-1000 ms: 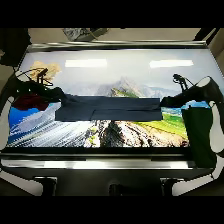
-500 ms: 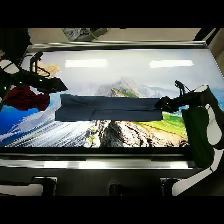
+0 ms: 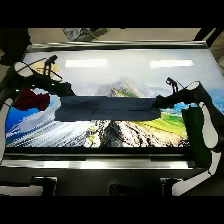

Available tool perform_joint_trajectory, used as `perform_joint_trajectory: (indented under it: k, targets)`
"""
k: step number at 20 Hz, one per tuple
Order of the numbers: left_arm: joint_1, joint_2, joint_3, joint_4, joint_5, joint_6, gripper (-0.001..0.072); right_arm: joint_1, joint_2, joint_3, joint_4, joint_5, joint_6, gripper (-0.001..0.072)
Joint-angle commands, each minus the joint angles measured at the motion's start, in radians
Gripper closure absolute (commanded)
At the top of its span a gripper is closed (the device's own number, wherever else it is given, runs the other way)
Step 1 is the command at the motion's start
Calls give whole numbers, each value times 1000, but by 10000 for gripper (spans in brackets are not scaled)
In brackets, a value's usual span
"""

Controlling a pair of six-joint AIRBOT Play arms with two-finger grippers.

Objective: Fold the shirts.

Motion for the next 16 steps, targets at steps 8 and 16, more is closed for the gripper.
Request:
perform_joint_trajectory:
  k: [8,16]
  targets:
    - [-335,-228,-155,-450,411,0,678,6,451,1,-2,231,13,661]
    - [-532,-367,-75,-739,543,0,678,5,684,2,-1,276,97,660]
